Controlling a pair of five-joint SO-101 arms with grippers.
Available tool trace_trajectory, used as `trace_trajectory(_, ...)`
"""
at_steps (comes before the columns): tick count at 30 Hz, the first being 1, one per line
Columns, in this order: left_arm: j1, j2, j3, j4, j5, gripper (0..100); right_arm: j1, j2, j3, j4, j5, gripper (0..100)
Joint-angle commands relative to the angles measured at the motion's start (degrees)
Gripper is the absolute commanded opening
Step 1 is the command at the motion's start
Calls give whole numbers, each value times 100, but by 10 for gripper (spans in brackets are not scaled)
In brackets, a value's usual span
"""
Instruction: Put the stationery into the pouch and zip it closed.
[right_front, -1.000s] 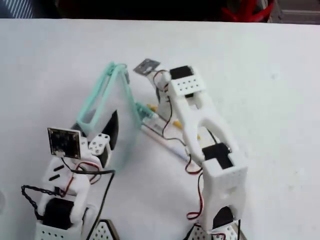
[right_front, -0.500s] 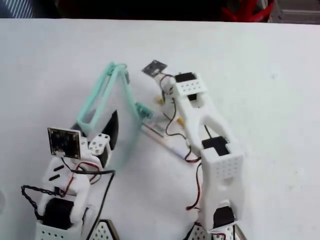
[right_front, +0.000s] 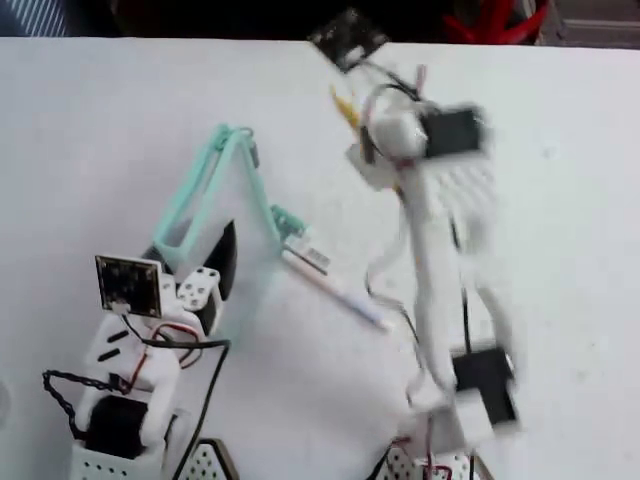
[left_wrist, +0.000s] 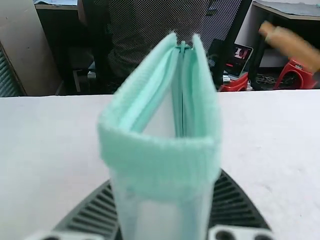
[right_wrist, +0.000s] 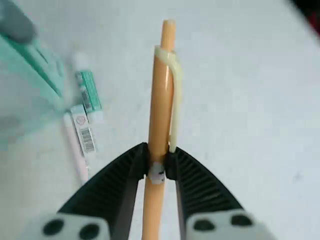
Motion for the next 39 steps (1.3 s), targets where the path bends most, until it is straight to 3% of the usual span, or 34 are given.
trace_trajectory(1,-31,-4,-141,141,18,188,-620,-1560,97,101,-44,18)
trace_trajectory(4,-13,-4,-202,325,44,215,-1121,-2396,1046,-110,-105,18)
trace_trajectory(9,-4,-4,-202,360,53,218,-1323,-4479,3112,-2176,-1855,18)
trace_trajectory(13,101,-4,-211,360,62,219,-1877,-6097,5196,-4426,-1943,17)
trace_trajectory(16,497,-4,-325,501,53,219,-2255,-6457,6040,-5657,-1943,17)
trace_trajectory(20,875,-4,-527,730,35,219,-2615,-5877,5820,-6018,-1987,17)
trace_trajectory(29,866,-4,-536,712,18,219,-3741,-4127,4818,-6026,-1996,17)
trace_trajectory(39,857,-4,-519,712,18,219,-3758,-3881,5169,-5982,-1987,17)
